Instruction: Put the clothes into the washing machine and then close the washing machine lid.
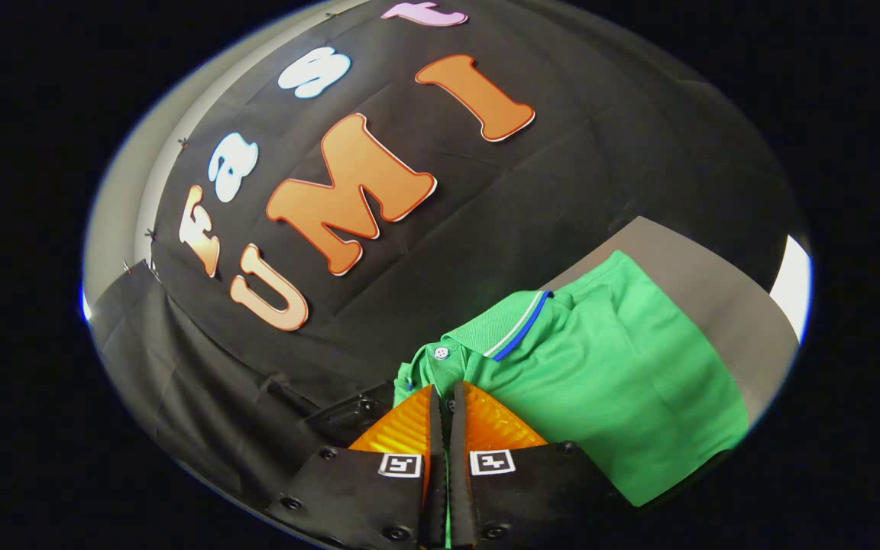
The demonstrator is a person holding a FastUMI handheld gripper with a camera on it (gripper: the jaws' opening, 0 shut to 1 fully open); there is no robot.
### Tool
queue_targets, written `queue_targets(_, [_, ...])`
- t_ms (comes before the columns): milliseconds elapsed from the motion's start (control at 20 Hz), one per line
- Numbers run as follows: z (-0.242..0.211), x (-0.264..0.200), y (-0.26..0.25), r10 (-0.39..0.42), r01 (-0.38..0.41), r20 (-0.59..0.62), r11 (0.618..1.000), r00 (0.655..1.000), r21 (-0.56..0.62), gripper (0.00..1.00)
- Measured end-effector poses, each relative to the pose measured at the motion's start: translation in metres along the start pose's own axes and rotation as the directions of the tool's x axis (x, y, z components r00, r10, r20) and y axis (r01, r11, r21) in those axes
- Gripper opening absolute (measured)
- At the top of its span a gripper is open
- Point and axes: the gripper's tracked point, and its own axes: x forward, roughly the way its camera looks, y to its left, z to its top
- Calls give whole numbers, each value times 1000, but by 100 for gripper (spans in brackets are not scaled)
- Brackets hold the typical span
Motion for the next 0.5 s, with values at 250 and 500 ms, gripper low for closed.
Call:
queue_targets(250, [2, -24, 39, -40, 43, 63, 998, 997, -40, 10])
queue_targets(500, [-8, -25, 112, -10, 15, 115, 999, 993, -46, 10])
